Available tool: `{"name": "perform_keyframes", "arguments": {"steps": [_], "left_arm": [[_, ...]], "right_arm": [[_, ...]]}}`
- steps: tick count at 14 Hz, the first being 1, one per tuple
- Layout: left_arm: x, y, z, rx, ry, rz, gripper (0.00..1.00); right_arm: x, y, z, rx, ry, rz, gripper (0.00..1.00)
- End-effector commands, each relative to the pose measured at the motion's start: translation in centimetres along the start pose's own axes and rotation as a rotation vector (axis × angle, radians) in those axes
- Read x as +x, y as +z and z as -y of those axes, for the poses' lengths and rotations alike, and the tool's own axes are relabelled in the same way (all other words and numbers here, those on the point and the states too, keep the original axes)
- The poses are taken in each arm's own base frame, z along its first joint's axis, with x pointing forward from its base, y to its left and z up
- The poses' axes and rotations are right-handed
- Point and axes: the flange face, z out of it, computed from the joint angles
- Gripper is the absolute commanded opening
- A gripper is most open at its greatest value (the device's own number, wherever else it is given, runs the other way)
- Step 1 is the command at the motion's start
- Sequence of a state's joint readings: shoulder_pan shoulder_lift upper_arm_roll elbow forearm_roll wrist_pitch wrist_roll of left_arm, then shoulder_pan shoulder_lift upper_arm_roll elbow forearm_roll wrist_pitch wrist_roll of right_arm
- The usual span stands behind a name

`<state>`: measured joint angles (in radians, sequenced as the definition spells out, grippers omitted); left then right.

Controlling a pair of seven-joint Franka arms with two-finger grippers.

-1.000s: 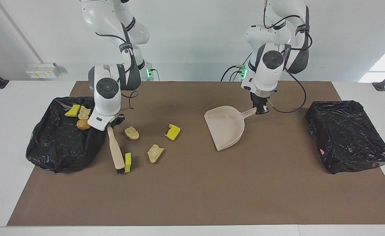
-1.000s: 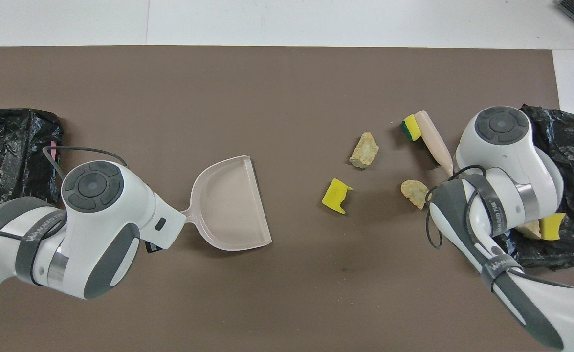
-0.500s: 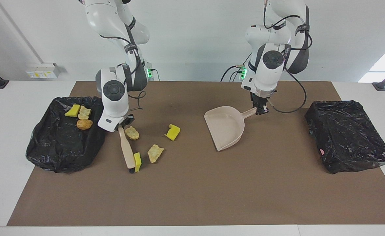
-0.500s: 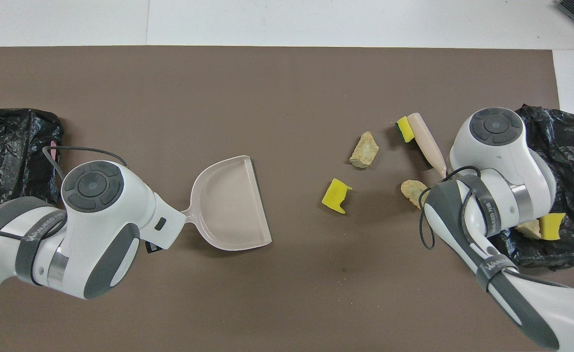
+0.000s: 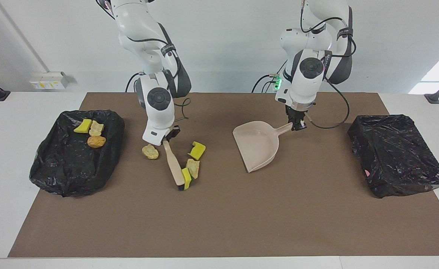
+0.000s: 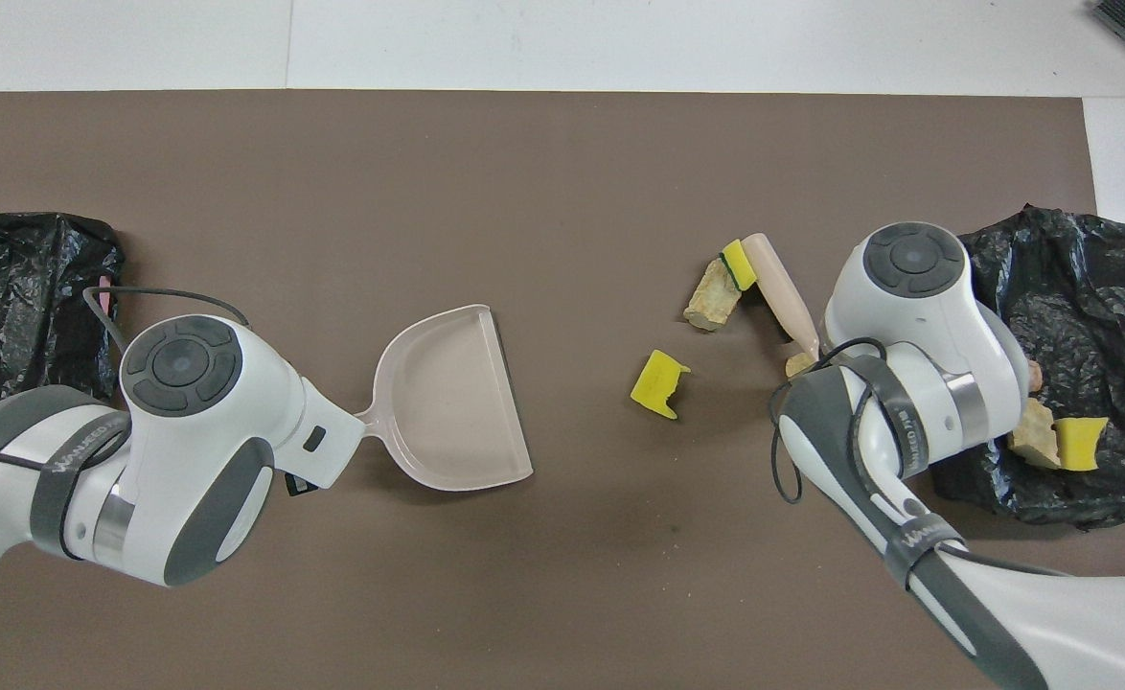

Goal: Sweep and dump trash in bin
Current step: 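Sweep the pieces into the dustpan with the brush in the right gripper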

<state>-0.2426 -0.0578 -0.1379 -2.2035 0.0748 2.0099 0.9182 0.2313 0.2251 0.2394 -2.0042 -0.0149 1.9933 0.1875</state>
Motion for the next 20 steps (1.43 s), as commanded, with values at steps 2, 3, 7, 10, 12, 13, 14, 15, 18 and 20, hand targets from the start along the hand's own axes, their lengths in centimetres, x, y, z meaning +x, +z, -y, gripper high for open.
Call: {"name": "perform_keyframes", "arguments": {"steps": [2, 3, 7, 10, 12, 13, 14, 15, 18, 20], "left_arm": [[-0.8, -0.2, -0.4, 0.032, -0.021, -0.003, 0.0], [-0.7, -0.3, -0.4, 0.034, -0.021, -0.004, 0.0], [-0.8, -0.2, -0.4, 0.031, -0.022, -0.002, 0.0], [-0.9, -0.2, -0.3, 0.031, -0.028, -0.002, 0.0], [-1.0, -0.2, -0.3, 0.03, -0.033, -0.002, 0.0], [-1.0, -0.2, -0.2, 0.031, -0.033, -0.003, 0.0], [-1.1, -0.2, -0.2, 0.031, -0.034, -0.003, 0.0], [-1.1, -0.2, -0.2, 0.031, -0.036, -0.003, 0.0], [-1.1, -0.2, -0.2, 0.031, -0.034, -0.003, 0.0], [-0.9, 0.0, -0.2, 0.032, -0.034, -0.005, 0.0]], "right_arm": [[-0.8, 0.5, 4.9, 0.121, 0.046, -0.007, 0.0], [-1.0, 0.4, 6.2, 0.14, 0.038, -0.01, 0.0], [-1.9, -1.2, 13.0, 0.293, 0.081, -0.081, 0.0], [-2.7, -3.1, 16.2, 0.339, 0.152, -0.086, 0.0], [-3.6, -5.3, 15.6, 0.344, 0.155, -0.082, 0.0], [-4.1, -6.6, 14.4, 0.338, 0.156, -0.064, 0.0], [-4.2, -7.5, 12.7, 0.336, 0.174, -0.046, 0.0], [-4.1, -8.1, 10.7, 0.334, 0.202, -0.028, 0.0], [-3.9, -8.7, 4.6, 0.287, 0.268, 0.031, 0.0], [-4.0, -8.7, 1.6, 0.189, 0.273, 0.06, 0.0]]}}
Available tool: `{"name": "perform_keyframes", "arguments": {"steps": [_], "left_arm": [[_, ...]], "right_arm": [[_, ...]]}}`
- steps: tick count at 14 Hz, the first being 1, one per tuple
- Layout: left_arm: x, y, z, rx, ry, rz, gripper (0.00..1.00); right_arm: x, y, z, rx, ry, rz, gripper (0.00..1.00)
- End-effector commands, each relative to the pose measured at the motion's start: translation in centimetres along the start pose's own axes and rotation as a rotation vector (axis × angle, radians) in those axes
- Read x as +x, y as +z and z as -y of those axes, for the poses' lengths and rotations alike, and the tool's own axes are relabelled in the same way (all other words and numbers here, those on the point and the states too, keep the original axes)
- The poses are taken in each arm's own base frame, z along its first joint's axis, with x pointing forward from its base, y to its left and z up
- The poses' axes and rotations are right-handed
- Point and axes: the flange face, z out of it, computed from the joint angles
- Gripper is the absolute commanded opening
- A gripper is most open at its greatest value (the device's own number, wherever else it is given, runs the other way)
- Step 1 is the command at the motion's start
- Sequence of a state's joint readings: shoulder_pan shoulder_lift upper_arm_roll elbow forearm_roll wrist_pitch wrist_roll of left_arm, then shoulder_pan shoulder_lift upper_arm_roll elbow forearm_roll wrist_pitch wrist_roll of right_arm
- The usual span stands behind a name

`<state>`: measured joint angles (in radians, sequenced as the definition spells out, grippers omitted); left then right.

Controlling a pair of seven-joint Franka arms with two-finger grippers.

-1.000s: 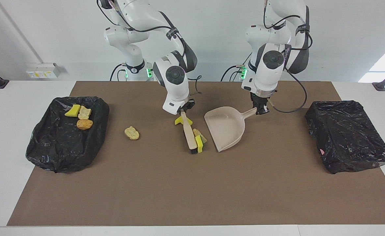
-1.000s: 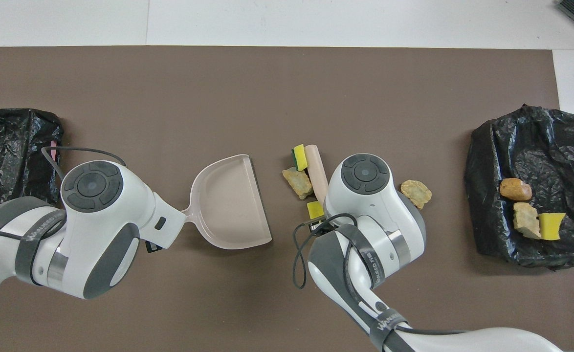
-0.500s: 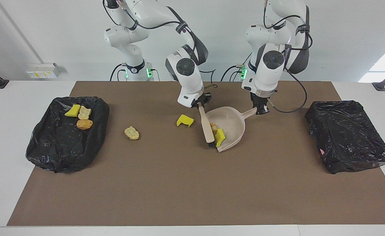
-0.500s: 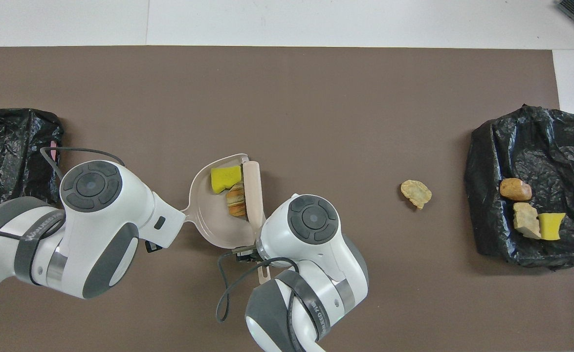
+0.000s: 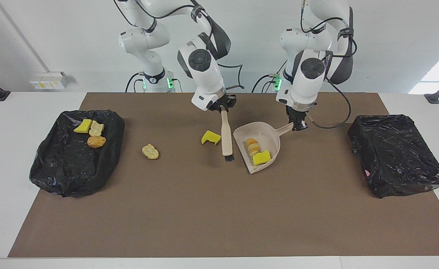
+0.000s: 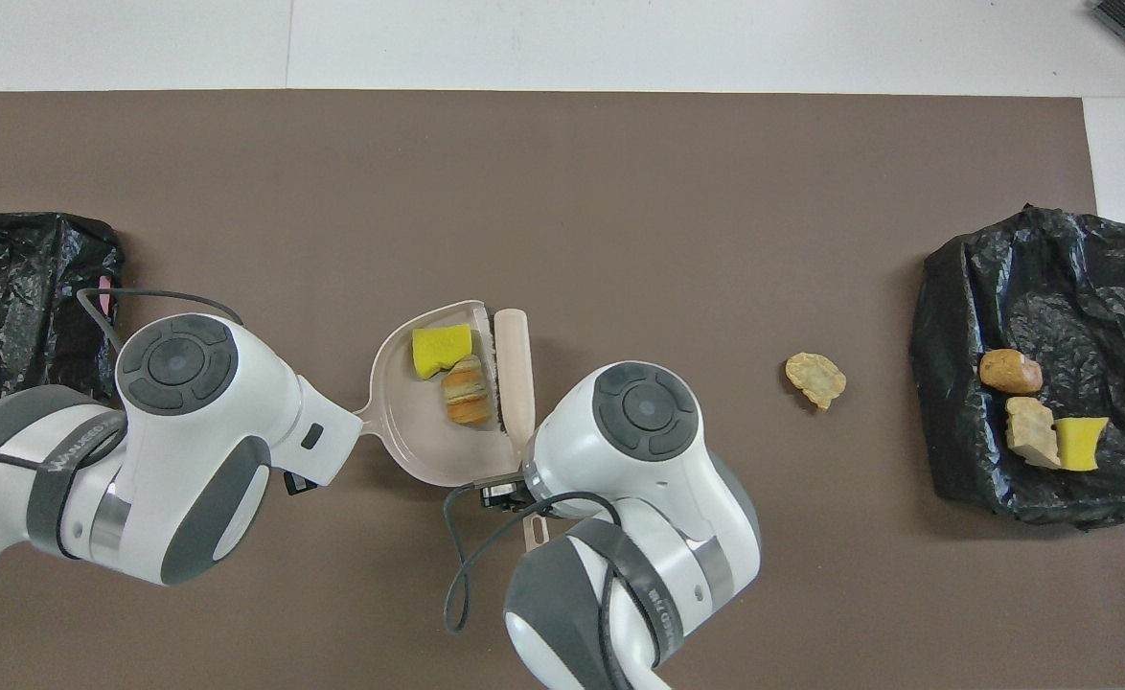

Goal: Sweep and dump trash in bin
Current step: 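Sweep the pieces into the dustpan with the brush in the right gripper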

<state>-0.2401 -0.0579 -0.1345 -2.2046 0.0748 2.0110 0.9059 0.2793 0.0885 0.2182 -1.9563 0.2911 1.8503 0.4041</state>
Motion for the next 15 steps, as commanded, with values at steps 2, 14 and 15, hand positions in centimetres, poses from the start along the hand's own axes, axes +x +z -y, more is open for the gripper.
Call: {"name": "perform_keyframes", "arguments": {"steps": [2, 14, 15], "left_arm": [[-0.2, 0.2, -0.4, 0.035, -0.027, -0.007, 0.0], [6.0, 0.9, -4.8, 0.004, -0.085, -0.061, 0.0], [6.0, 1.0, -4.8, 0.003, -0.085, -0.06, 0.0]], "right_arm": [[0.4, -1.3, -4.7, -0.193, -0.008, 0.019, 0.0], [-2.3, 2.1, -24.0, -0.443, 0.072, -0.019, 0.0], [-2.5, 2.4, -25.2, -0.423, 0.05, -0.008, 0.0]]}}
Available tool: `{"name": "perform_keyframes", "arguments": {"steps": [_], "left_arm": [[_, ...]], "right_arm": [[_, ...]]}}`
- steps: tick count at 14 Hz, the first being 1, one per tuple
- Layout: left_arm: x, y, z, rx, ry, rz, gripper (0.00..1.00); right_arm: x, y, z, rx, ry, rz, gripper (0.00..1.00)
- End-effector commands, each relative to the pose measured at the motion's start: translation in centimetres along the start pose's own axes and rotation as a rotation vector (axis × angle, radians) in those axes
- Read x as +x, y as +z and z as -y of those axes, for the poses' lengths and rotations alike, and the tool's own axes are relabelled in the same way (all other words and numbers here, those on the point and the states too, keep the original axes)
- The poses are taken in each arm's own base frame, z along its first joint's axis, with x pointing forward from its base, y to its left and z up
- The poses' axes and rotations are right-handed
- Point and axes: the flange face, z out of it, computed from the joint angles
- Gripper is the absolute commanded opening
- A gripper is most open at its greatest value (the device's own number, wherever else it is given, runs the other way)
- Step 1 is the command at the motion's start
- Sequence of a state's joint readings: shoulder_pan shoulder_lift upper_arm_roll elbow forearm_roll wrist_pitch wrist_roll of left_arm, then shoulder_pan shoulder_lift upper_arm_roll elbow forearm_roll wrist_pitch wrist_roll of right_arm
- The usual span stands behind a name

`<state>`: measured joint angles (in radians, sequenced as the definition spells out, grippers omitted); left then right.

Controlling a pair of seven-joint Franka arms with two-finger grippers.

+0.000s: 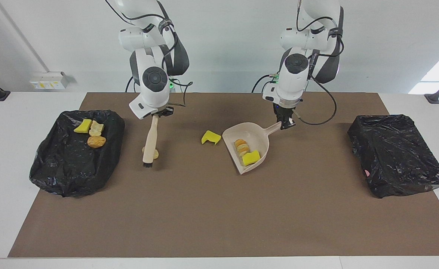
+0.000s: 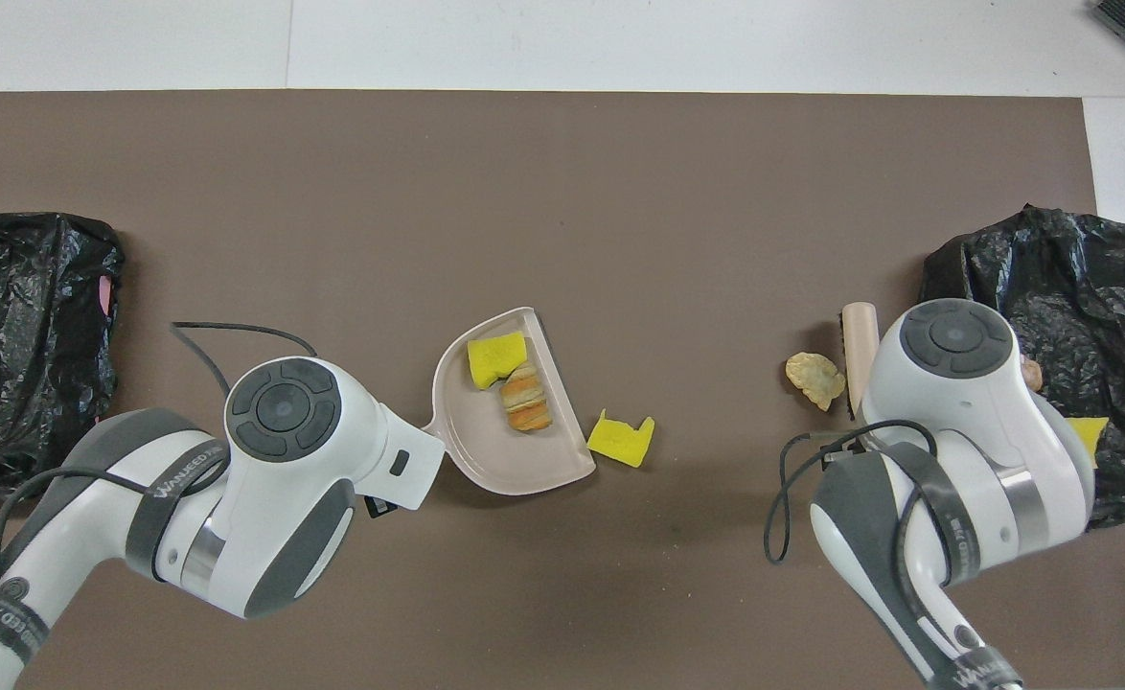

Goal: Sweep and dump trash in bin
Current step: 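Sweep the remaining brown piece and sponge into the dustpan with the right gripper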

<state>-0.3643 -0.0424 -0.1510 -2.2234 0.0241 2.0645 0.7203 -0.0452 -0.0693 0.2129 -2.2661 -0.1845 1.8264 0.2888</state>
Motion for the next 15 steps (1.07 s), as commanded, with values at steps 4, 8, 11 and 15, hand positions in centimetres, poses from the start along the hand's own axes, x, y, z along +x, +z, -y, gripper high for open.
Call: {"name": "perform_keyframes", "arguments": {"steps": [4, 8, 11, 15], "left_arm": [[0.0, 0.3, -0.3, 0.004, -0.021, -0.021, 0.0], [-0.1, 0.2, -0.3, 0.004, -0.021, -0.021, 0.0], [-0.1, 0.2, -0.2, 0.004, -0.024, -0.021, 0.0], [-0.2, 0.3, -0.3, 0.003, -0.024, -0.02, 0.0]], "right_arm": [[-2.6, 3.6, -1.7, 0.09, -0.088, -0.035, 0.0], [-2.8, 3.2, 2.2, 0.109, -0.238, -0.046, 0.0], [-3.7, 1.6, 6.5, 0.182, -0.28, -0.068, 0.0], [-4.9, 0.4, 10.7, 0.26, -0.317, -0.061, 0.0]]}}
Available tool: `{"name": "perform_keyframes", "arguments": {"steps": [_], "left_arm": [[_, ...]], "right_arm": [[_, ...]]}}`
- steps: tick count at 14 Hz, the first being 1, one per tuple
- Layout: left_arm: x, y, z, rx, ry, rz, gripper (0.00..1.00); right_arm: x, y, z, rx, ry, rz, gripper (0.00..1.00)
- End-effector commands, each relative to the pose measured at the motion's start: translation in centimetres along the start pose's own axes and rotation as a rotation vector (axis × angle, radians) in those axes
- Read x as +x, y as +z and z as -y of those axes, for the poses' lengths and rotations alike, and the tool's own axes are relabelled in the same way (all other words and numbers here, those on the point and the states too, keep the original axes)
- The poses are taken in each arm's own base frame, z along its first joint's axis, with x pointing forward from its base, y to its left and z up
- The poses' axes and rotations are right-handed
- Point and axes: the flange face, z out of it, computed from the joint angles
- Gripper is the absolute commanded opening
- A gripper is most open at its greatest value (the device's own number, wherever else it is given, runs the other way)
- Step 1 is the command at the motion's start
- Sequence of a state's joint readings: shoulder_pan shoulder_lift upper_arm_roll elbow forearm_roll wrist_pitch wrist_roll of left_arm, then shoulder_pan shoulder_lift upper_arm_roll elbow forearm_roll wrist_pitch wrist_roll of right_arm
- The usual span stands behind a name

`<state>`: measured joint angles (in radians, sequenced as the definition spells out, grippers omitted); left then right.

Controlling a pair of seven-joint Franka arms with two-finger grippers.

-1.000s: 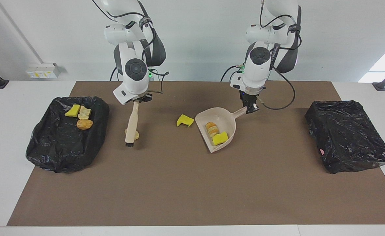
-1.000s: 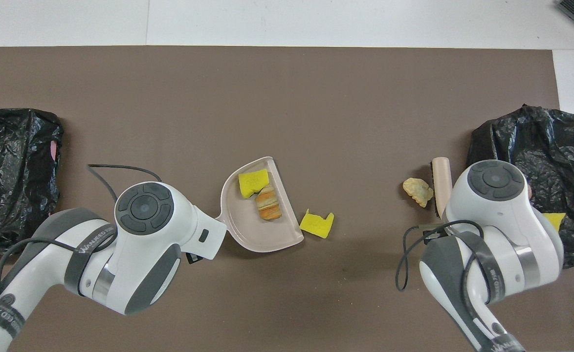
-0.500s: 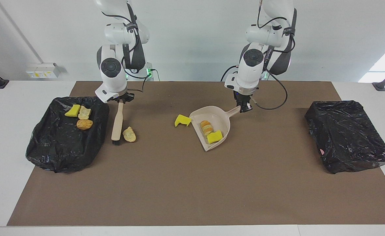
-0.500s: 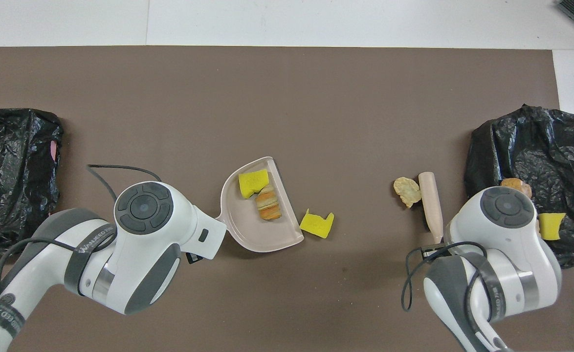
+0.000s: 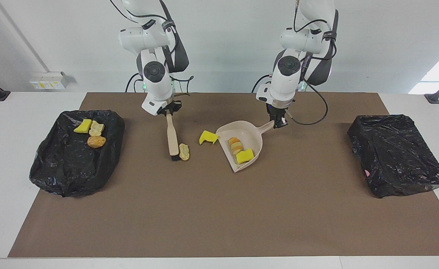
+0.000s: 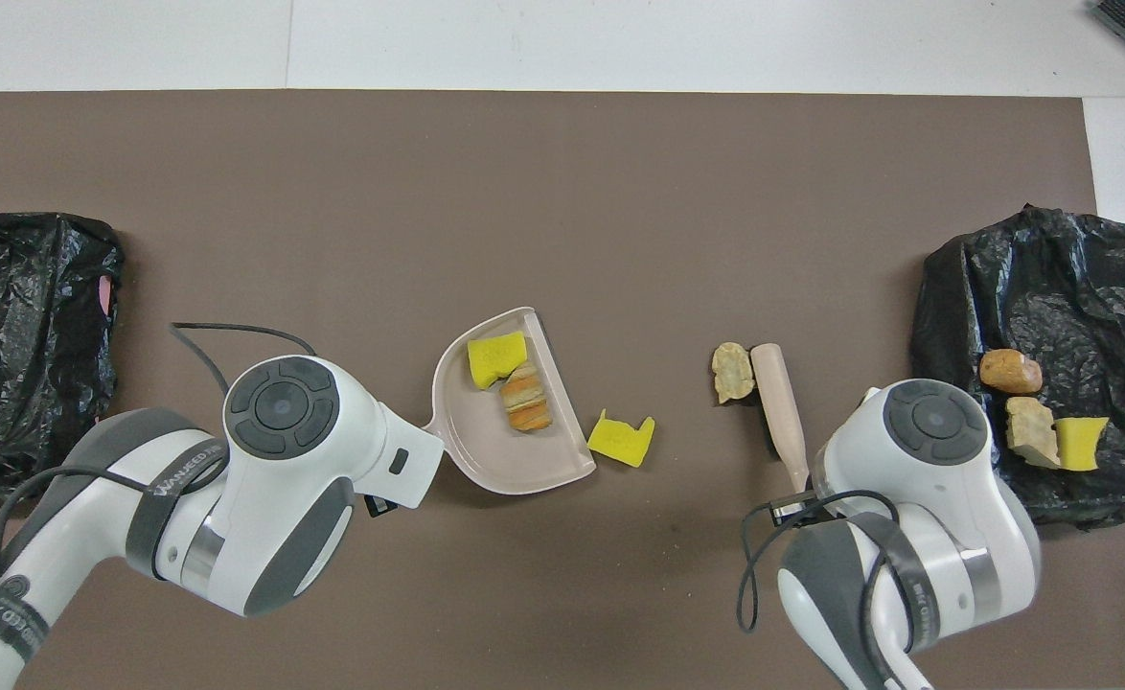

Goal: Sweep and dump trash in bin
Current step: 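Sweep the remaining brown piece and sponge into the dustpan with the right gripper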

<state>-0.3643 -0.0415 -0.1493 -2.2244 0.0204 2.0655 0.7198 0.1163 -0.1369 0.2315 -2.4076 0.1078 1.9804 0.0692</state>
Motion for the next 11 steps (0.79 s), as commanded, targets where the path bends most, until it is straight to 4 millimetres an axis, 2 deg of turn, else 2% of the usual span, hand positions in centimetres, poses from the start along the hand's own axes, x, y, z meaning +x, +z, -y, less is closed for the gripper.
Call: {"name": "perform_keyframes", "arguments": {"steps": [1, 4, 6, 8, 9, 11], "left_arm": [[-0.1, 0.2, -0.3, 0.006, -0.02, -0.018, 0.0], [-0.2, 0.2, -0.2, 0.006, -0.023, -0.018, 0.0], [-0.2, 0.3, -0.2, 0.005, -0.023, -0.017, 0.0], [-0.2, 0.3, -0.2, 0.005, -0.023, -0.017, 0.0], [-0.2, 0.3, -0.2, 0.004, -0.024, -0.018, 0.0], [-0.3, 0.4, -0.2, 0.004, -0.025, -0.016, 0.0]], "right_arm": [[0.4, -0.1, 3.1, 0.042, -0.044, -0.006, 0.0], [1.3, 1.0, 6.7, 0.103, -0.026, -0.02, 0.0], [1.8, 1.2, 11.4, 0.168, 0.003, -0.028, 0.0], [2.9, 0.9, 14.3, 0.187, 0.058, -0.062, 0.0], [2.9, 0.3, 16.4, 0.209, 0.06, -0.063, 0.0], [3.1, -0.7, 18.1, 0.238, 0.053, -0.076, 0.0]]}}
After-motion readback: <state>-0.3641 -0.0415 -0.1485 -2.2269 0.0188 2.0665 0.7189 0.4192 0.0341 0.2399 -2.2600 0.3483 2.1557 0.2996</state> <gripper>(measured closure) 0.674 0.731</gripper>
